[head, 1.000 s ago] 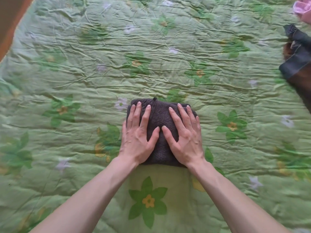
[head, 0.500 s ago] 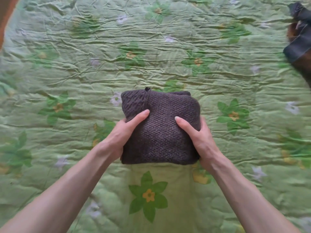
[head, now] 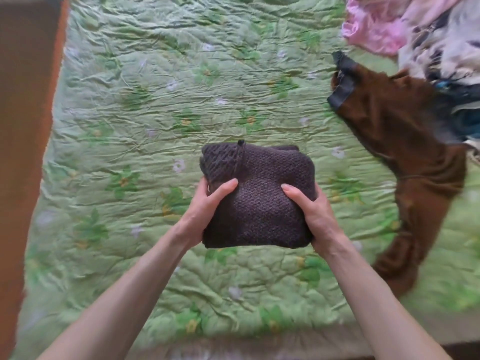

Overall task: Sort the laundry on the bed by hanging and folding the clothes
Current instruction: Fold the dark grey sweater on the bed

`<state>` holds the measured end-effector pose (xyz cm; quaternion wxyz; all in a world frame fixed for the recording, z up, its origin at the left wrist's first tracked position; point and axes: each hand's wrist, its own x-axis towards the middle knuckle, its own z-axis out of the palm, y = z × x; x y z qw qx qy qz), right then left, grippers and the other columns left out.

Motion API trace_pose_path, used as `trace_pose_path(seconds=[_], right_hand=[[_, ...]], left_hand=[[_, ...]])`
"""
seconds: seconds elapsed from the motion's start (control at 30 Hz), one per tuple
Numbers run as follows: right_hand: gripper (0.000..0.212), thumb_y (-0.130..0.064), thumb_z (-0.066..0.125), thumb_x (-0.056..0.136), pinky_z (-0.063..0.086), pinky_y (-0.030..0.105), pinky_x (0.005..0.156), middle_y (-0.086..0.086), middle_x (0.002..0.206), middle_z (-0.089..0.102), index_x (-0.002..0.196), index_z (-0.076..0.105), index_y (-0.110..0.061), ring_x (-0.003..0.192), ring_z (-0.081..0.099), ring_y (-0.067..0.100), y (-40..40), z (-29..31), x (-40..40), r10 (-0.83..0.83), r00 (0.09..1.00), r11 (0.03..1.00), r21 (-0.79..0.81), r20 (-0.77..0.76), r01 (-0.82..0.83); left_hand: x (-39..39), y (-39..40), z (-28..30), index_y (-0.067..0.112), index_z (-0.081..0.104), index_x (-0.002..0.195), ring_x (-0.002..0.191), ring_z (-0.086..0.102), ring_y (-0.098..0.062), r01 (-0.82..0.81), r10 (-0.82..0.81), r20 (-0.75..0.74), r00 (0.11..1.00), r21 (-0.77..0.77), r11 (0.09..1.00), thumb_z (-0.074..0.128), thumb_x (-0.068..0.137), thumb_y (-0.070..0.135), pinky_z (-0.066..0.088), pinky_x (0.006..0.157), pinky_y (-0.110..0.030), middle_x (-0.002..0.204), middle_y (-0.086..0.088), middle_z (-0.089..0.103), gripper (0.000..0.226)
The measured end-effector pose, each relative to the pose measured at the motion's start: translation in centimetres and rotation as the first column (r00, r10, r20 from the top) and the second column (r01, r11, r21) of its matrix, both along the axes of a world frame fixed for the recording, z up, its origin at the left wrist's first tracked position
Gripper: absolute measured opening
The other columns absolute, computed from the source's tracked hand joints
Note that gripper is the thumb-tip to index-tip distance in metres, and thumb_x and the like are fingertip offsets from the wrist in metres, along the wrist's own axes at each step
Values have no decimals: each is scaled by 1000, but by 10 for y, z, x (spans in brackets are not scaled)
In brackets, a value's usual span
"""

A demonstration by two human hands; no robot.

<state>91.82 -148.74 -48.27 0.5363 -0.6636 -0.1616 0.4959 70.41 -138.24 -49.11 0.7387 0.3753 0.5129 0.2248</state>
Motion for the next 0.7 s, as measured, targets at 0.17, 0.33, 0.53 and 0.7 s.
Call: trace_pose_path(seconds=[0.17, 0.33, 0.53, 0.7], right_hand=[[72, -45, 89, 66, 53, 53, 107, 8, 120, 76, 127, 69, -12, 115, 71, 30, -78, 101, 21, -112, 994, 994, -4, 0, 112], [71, -46, 90, 64, 53, 53, 106, 6, 120, 77, 126, 71, -18, 113, 73, 28, -177, 169, 49, -265, 964, 964, 32, 17, 264], [65, -52, 90, 63, 61, 43, 88, 0, 115, 79, 121, 76, -26, 106, 76, 23, -293, 223, 80, -456, 888, 889, 72, 65, 451], [68, -56, 90, 59, 62, 24, 64, -9, 107, 79, 119, 75, -27, 91, 77, 12, -372, 263, 97, -593, 802, 804, 91, 73, 587]], left_hand=[[31, -51, 94, 29, 59, 133, 109, 75, -15, 135, -136, 2, 991, 104, 985, 92, 64, 60, 61, 80, -24, 120, 7, 77, 83], [83, -115, 154, 43, 64, 124, 107, 77, -21, 272, -279, 29, 960, 149, 951, 94, 59, 66, 63, 82, -32, 120, 3, 78, 75], [158, -197, 205, 37, 62, 129, 108, 76, -25, 427, -444, 80, 893, 168, 889, 95, 59, 63, 60, 94, -44, 120, 1, 78, 82], [216, -259, 238, 38, 66, 122, 102, 77, -13, 553, -578, 73, 813, 213, 805, 89, 63, 64, 62, 82, -30, 112, 10, 79, 69]])
